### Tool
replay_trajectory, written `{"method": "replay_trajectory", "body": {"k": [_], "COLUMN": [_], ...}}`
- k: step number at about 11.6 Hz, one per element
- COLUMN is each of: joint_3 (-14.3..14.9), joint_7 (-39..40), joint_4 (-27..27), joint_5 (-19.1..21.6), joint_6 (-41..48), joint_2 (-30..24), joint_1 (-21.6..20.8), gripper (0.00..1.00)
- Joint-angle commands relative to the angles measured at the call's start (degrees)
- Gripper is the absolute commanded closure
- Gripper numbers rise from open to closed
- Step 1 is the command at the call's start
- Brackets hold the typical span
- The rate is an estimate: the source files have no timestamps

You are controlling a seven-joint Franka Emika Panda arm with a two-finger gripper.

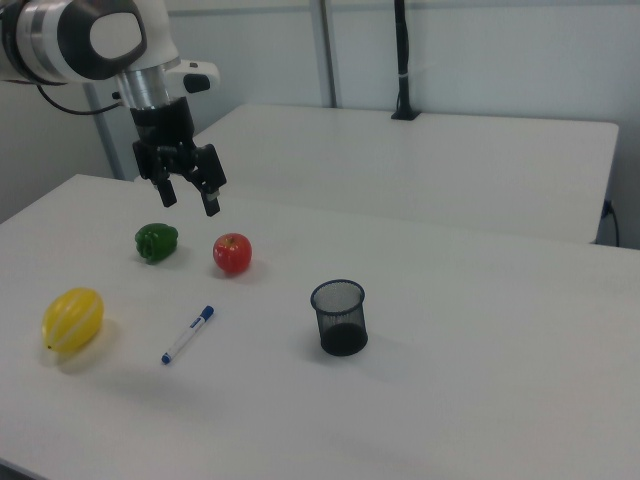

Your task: Place marker

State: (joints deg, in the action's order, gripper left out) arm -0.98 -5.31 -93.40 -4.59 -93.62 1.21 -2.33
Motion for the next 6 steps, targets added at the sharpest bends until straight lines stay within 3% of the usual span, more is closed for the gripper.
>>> {"method": "replay_trajectory", "body": {"k": [1, 6], "joint_3": [0.5, 0.4], "joint_7": [0.6, 0.6], "joint_4": [-0.6, -0.6], "joint_5": [0.5, 0.5], "joint_6": [-1.0, -0.8], "joint_2": [-0.7, -0.7], "joint_1": [0.0, -0.1], "gripper": [0.00, 0.00]}}
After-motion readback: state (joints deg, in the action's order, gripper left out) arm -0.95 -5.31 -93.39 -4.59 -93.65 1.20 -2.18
